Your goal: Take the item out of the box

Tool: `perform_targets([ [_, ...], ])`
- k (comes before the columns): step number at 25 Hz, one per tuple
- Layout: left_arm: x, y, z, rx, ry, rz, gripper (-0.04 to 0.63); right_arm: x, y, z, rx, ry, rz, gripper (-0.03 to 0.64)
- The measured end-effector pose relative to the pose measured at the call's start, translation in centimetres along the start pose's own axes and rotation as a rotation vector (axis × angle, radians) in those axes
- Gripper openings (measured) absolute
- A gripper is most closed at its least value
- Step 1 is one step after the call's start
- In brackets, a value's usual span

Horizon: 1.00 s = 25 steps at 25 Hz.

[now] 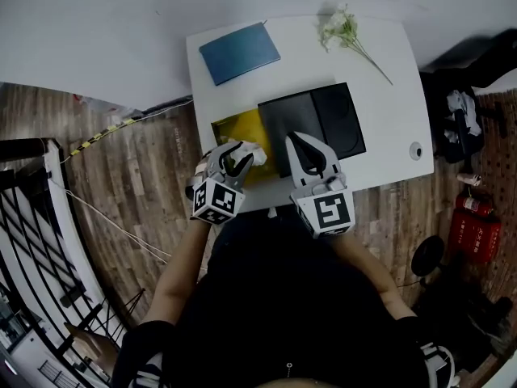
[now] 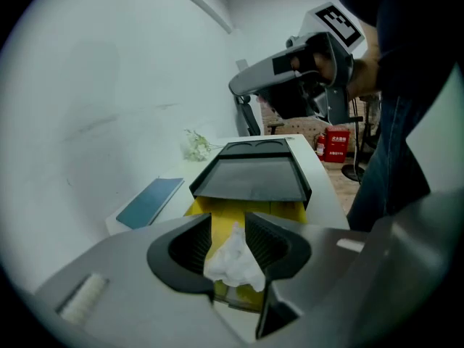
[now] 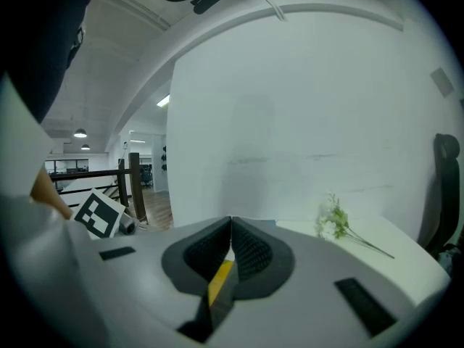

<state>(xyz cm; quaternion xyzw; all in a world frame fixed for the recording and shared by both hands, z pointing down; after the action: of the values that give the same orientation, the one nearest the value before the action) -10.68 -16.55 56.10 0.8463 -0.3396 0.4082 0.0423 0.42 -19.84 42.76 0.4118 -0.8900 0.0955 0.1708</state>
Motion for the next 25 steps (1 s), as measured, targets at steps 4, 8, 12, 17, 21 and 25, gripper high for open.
perform_targets([
  [4, 0.8, -0.5, -0.4, 0.074, 0.054, -0.058, 0.161, -0.1, -0.1, -0.2, 0.005, 0.002, -0.023, 0.012],
  [8, 1.6, -1.0, -0.8, 0.114, 0.113, -0.126, 0.177, -0.4, -0.3, -0.2, -0.001, -0.007, -0.048, 0.012],
  [12, 2.2, -1.5, -1.2, 0.16, 0.172, -0.195, 0.191, -0.8, -0.4, -0.6, 0.017, 0.006, -0.066, 0.012],
  [17, 2.6, -2.0, -1.5, 0.205, 0.23, -0.258, 0.214, -1.1, -0.6, -0.8, 0.03, 0.005, -0.084, 0.012],
  [21, 2.9, -2.6, -1.7, 0.216, 0.287, -0.329, 0.248, -1.2, -0.9, -0.9, 0.027, 0.002, -0.092, 0.012],
  [25, 3.1, -3.0, -2.2, 0.22, 0.34, -0.368, 0.256, -1.2, -0.9, -0.8, 0.018, 0.007, -0.09, 0.012],
])
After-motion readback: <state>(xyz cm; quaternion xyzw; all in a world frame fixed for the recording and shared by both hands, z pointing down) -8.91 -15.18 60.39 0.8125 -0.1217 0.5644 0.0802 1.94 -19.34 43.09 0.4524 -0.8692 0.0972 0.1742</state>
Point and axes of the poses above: the fingertips, and each gripper's own axes: x forward along the fingers, y to its left, z out of its top, the point moved 3 cm from there along -x, backward along the fingers, and after that the axes turned 7 degrees about y, right-handed, at the moved point
